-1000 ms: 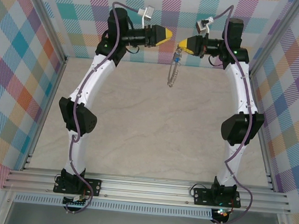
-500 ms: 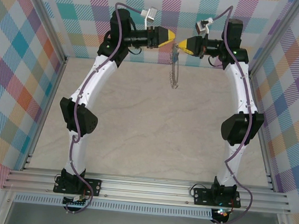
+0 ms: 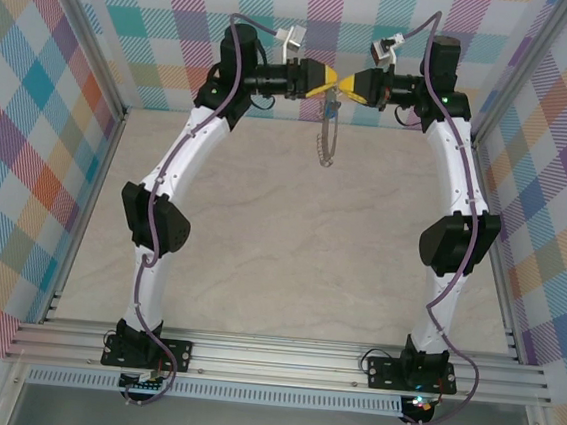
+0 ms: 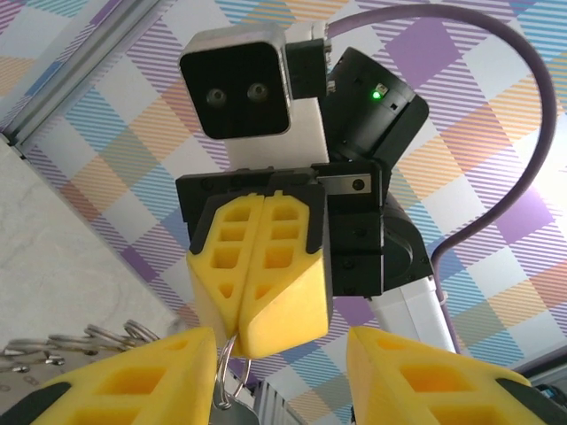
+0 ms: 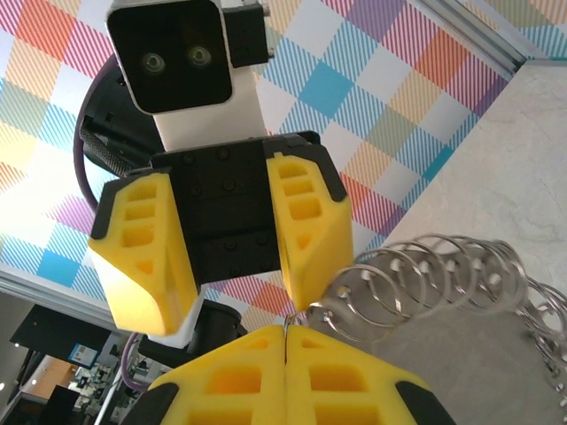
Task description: Put the keys on the keyring
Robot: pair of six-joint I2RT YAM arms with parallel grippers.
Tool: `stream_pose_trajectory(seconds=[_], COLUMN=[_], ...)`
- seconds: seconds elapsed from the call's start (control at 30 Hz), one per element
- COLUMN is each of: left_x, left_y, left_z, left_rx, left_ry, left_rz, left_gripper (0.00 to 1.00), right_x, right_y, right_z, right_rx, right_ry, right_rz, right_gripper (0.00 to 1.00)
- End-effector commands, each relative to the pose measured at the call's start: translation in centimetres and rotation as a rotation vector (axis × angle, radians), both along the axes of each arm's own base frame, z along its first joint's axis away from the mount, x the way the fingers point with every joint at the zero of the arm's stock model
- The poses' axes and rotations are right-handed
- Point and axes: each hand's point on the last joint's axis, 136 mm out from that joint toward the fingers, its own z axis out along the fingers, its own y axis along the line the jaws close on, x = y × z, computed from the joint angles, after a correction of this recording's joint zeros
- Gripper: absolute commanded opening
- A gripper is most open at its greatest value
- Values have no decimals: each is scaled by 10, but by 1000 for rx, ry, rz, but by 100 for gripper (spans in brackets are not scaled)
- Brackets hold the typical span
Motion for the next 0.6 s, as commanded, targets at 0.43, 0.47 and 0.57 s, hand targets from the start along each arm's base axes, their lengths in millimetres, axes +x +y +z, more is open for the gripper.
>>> stream_pose_trajectory(seconds=[0.43,0.47,0.57], left_x=[-18,-18,-18], left_y=[-15,-15,-16], left_z=[1,2,2], left_rx=[-6,-7,-8], left_ry=[-19,-20,-18], left_rz=[-75,-75,-74], left_gripper=[14,14,14], right_x=[-3,-4,-4], right_y=[2,2,2], right_z=[5,5,6], right_rx=[6,6,8], right_ry=[-27,-27,-29], right_rz=[10,11,12], right_gripper=[0,0,0])
